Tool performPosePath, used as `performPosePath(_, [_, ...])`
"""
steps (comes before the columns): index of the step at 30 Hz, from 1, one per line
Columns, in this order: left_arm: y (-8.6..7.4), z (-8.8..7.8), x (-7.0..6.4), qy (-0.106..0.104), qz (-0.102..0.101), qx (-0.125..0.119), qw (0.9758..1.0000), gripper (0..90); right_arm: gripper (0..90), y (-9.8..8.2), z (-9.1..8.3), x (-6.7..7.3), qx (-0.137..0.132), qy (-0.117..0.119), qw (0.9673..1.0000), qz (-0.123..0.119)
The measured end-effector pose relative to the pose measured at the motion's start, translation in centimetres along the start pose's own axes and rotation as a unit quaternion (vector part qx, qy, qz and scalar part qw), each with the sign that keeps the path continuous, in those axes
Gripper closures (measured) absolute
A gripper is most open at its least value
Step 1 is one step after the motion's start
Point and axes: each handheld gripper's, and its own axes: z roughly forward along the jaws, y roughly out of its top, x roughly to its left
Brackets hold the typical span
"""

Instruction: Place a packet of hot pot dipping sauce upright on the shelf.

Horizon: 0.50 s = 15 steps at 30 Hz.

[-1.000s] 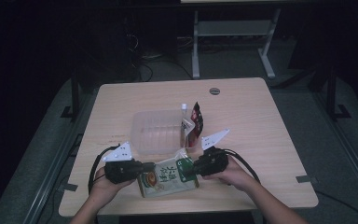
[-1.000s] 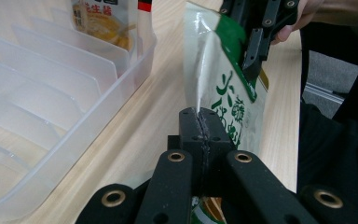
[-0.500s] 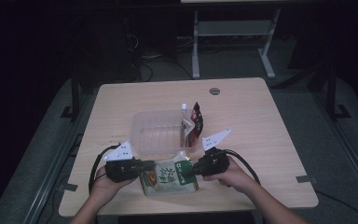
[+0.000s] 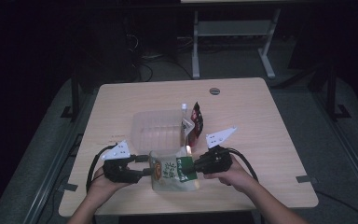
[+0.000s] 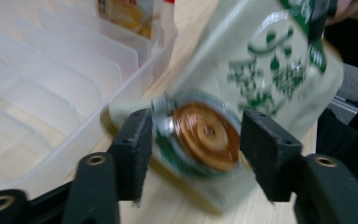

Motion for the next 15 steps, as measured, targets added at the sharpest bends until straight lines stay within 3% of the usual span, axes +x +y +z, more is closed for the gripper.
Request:
performPosePath(6, [-0.1,-0.3,0.0,0.004,-0.001,0.001,1.0,34.0,90.0,0.7,-0.8,0.4,-0.013,-0.007,0.9998,-0.013])
performPosePath(15, [-0.3,-0.2,-0.7,0.0,0.006,0.016,0.9999,26.3,90.0,1.7,-0.5,1.5,-0.004,-0.017,0.9989,-0.043])
